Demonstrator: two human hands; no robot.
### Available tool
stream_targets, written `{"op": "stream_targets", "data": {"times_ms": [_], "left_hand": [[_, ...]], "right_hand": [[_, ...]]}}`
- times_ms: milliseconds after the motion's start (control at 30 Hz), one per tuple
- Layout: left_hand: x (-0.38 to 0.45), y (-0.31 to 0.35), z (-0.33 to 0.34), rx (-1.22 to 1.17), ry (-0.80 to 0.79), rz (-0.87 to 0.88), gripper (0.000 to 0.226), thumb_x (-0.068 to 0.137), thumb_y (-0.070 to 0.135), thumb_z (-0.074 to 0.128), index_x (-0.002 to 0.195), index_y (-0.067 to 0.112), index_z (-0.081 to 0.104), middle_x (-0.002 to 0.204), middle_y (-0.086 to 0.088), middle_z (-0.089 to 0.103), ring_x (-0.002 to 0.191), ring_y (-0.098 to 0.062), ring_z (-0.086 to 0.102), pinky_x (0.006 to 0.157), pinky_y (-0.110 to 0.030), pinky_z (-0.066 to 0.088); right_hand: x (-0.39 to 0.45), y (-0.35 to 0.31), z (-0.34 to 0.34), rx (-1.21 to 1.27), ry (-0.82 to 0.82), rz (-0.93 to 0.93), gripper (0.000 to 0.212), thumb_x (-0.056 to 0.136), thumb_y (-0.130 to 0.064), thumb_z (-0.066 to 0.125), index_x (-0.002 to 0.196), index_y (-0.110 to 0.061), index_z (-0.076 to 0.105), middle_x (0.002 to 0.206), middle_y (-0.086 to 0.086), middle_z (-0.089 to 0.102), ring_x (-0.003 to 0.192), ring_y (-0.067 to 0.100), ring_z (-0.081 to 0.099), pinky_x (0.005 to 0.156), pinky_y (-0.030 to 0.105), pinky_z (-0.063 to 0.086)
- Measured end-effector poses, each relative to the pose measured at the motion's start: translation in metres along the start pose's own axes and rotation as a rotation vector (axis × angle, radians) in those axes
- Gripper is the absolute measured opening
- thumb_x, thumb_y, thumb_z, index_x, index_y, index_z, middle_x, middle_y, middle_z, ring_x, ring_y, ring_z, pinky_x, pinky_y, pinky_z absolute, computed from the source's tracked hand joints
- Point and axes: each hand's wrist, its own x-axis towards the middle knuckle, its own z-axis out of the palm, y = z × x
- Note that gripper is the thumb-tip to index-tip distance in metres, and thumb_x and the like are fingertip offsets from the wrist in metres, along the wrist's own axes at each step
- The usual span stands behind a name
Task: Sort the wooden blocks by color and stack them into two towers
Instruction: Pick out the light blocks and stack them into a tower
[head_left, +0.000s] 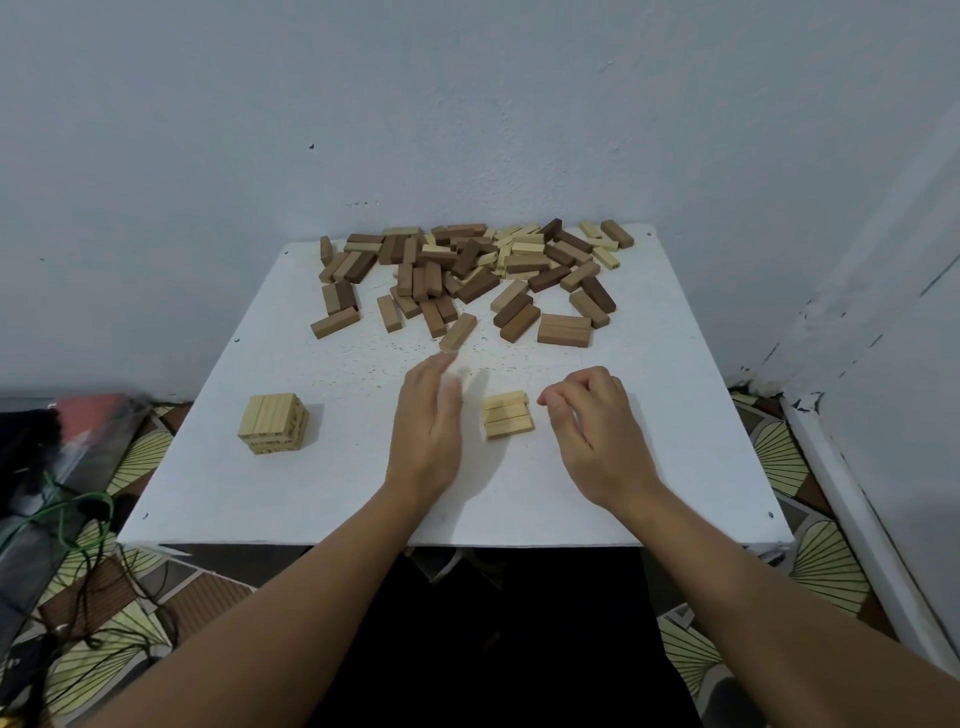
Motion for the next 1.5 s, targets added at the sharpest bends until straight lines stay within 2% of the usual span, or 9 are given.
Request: {"op": "stream_targets", "data": {"times_ms": [167,333,467,800,900,1133,1300,1433,1500], "left_hand": [[-0.003,0.025,0.019,-0.526,0.027,-0.293,0.068,0.097,0.059,0.02,0.158,0.034,0.038,0.159,0.02,0.039,0.147,0.003,0.032,0.121,-0.023,0.022],[-0.012,0.035,0.038,-0.619,0.062,-0.39,0.076,0.091,0.053,0.017,0.161,0.03,0.036,0.165,0.014,0.034,0.151,-0.002,0.028,0.118,-0.022,0.022],[-0.015,0.03,0.04,-0.586,0.062,-0.363,0.078,0.088,0.052,0.021,0.16,0.028,0.037,0.165,0.012,0.037,0.151,-0.004,0.03,0.122,-0.024,0.024],[-0.015,0.026,0.042,-0.603,0.032,-0.394,0.049,0.111,0.03,0.026,0.157,0.024,0.044,0.16,0.008,0.046,0.145,-0.004,0.041,0.106,-0.013,0.036],[-0.016,0.025,0.044,-0.563,0.039,-0.378,0.048,0.112,0.03,0.029,0.156,0.025,0.046,0.159,0.01,0.046,0.145,-0.003,0.041,0.114,-0.019,0.033],[-0.015,0.024,0.042,-0.531,0.023,-0.389,0.064,0.095,0.049,0.033,0.153,0.03,0.05,0.157,0.015,0.048,0.146,-0.002,0.04,0.125,-0.033,0.028],[-0.022,0.029,0.039,-0.505,0.043,-0.365,0.052,0.107,0.041,0.027,0.155,0.032,0.047,0.16,0.014,0.042,0.149,-0.006,0.036,0.121,-0.028,0.029],[-0.039,0.031,0.029,-0.562,0.055,-0.385,0.085,0.079,0.075,0.026,0.154,0.039,0.043,0.159,0.02,0.038,0.147,-0.001,0.032,0.124,-0.029,0.024],[-0.046,0.031,0.025,-0.607,0.051,-0.395,0.082,0.079,0.073,0.029,0.152,0.039,0.044,0.158,0.017,0.041,0.147,-0.004,0.035,0.125,-0.031,0.026]], "right_hand": [[0.007,-0.025,0.0,0.573,-0.07,0.297,0.06,0.1,-0.061,0.03,0.149,-0.031,0.047,0.146,-0.021,0.048,0.136,-0.01,0.04,0.105,0.008,0.03],[0.013,-0.039,0.019,0.785,-0.083,0.436,0.085,0.09,-0.081,0.028,0.161,-0.035,0.029,0.163,-0.017,0.034,0.145,-0.009,0.03,0.126,0.029,0.02],[0.007,-0.035,0.024,0.767,-0.111,0.439,0.104,0.075,-0.099,0.031,0.16,-0.04,0.026,0.166,-0.014,0.03,0.149,-0.002,0.029,0.128,0.038,0.021],[0.0,-0.033,0.03,0.658,-0.114,0.362,0.074,0.09,-0.088,0.026,0.155,-0.054,0.02,0.164,-0.014,0.035,0.148,-0.001,0.034,0.126,0.041,0.027],[0.001,-0.034,0.03,0.627,-0.112,0.372,0.073,0.09,-0.088,0.025,0.155,-0.055,0.018,0.163,-0.014,0.037,0.147,0.001,0.036,0.126,0.041,0.028],[-0.003,-0.038,0.029,0.597,-0.101,0.358,0.075,0.093,-0.084,0.024,0.159,-0.049,0.015,0.162,-0.012,0.039,0.145,-0.001,0.037,0.125,0.037,0.028],[-0.007,-0.038,0.029,0.581,-0.031,0.359,0.079,0.091,-0.086,0.022,0.159,-0.046,0.02,0.161,-0.01,0.041,0.145,0.003,0.04,0.124,0.038,0.031],[-0.007,-0.037,0.028,0.586,0.015,0.373,0.076,0.089,-0.089,0.021,0.155,-0.051,0.023,0.159,-0.009,0.044,0.144,0.008,0.044,0.122,0.041,0.035],[-0.007,-0.037,0.029,0.576,0.01,0.373,0.075,0.09,-0.087,0.021,0.155,-0.051,0.023,0.16,-0.009,0.044,0.144,0.01,0.044,0.122,0.043,0.035]]}}
